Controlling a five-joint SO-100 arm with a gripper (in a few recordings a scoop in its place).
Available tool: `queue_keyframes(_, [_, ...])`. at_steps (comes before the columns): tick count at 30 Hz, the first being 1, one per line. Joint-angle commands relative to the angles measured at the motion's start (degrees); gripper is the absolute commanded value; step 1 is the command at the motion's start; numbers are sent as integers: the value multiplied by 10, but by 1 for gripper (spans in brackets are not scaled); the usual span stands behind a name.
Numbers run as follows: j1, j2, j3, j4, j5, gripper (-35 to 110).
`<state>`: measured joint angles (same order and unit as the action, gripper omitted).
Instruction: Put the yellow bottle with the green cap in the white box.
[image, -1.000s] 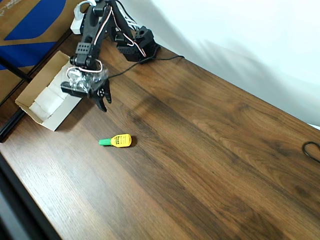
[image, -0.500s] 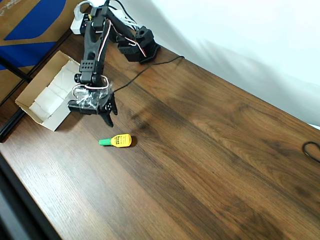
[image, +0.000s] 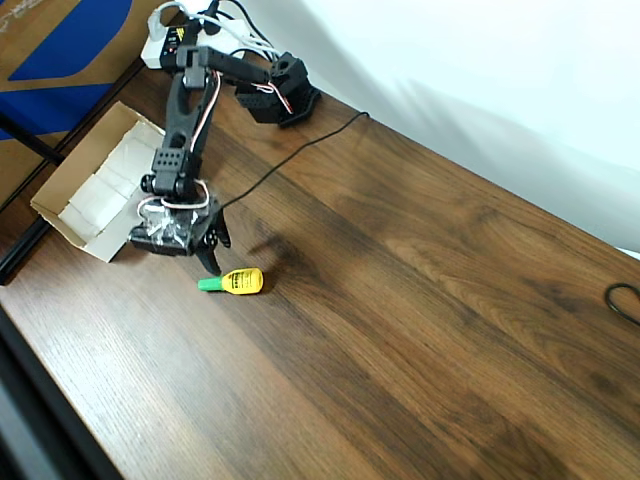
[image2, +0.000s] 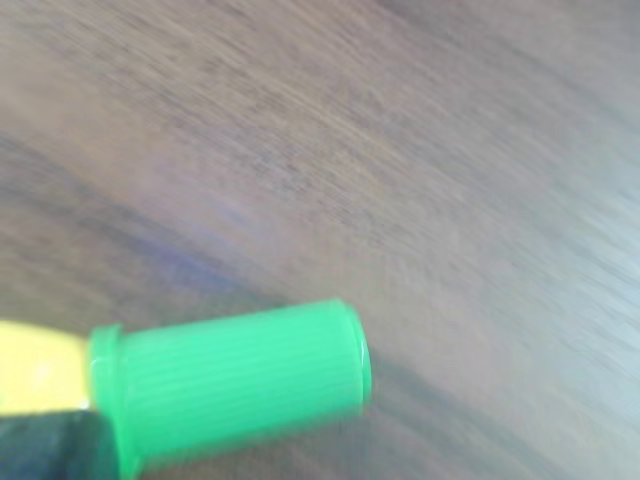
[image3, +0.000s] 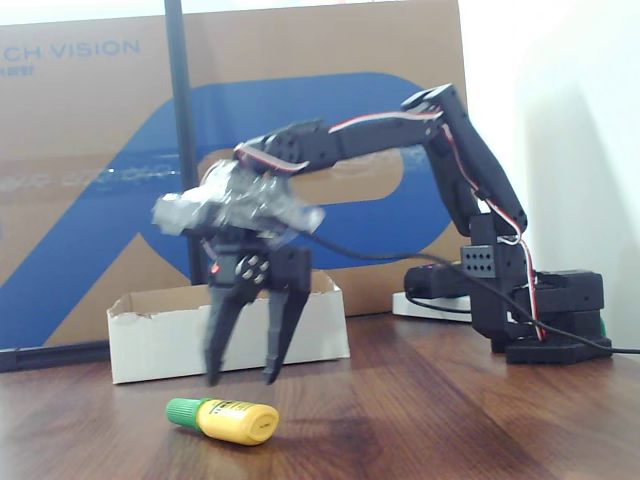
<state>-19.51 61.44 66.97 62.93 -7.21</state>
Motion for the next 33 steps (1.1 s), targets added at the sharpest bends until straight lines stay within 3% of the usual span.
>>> queue_keyframes(1, [6,11,-56,4,3,29])
queue_keyframes(8, [8,-8,-70,-26,4,37])
queue_keyframes(27, [12,-79,-75,-20,-5,33])
queue_keyframes(33, [6,-77,-75,-13,-5,24])
